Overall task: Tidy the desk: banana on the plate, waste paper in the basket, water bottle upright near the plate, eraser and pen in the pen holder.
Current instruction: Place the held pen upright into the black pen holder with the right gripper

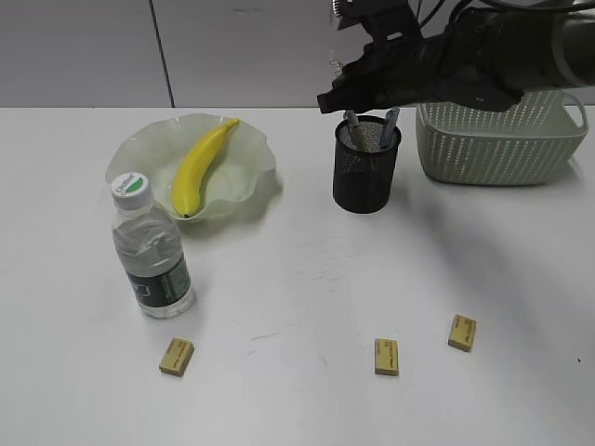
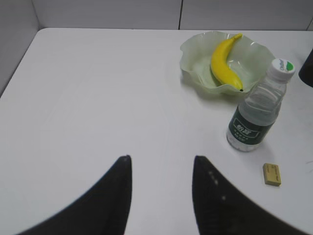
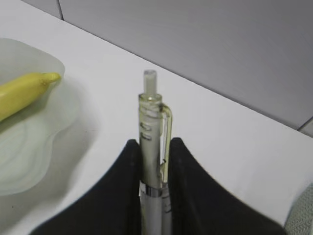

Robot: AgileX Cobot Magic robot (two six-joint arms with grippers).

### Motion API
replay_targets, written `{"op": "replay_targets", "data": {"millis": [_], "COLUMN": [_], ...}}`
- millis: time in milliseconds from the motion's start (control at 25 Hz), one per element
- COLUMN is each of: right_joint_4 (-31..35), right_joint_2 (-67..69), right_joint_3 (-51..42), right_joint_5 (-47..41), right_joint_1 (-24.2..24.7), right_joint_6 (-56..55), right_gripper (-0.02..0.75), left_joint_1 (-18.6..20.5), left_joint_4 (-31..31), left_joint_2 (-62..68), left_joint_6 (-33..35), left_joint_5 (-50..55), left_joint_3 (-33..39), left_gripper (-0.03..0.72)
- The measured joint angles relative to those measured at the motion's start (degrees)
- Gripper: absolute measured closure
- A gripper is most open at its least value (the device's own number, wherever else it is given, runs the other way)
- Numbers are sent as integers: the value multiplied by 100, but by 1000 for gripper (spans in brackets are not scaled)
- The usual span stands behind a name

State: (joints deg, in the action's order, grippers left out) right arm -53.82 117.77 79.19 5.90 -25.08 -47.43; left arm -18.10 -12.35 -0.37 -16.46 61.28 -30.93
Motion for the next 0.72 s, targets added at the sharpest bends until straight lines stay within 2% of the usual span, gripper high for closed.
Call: {"op": "replay_targets", "data": {"millis": [80, 280, 480, 600, 720], "right_joint_4": [51, 141, 393, 713, 873], "right_joint_2": [-14, -355, -1489, -2492, -3504], "right_joint_3": [4, -15, -598, -1434, -2386], "right_joint_5": [-157, -905, -1088, -1232, -1996], "right_joint_1": [0, 0, 0, 0, -48], "right_joint_6": [0, 0, 6, 6, 496], "right_gripper": [535, 316, 278, 275, 274], "left_joint_1": [0, 0, 0, 0, 0], "left_joint_4": [0, 0, 0, 0, 0], "left_joint_2": [0, 0, 0, 0, 0], "left_joint_6": [0, 0, 0, 0, 0], "left_joint_5": [0, 0, 0, 0, 0], "left_joint_3": [0, 0, 0, 0, 0], "left_gripper": [379, 379, 379, 379, 379]}}
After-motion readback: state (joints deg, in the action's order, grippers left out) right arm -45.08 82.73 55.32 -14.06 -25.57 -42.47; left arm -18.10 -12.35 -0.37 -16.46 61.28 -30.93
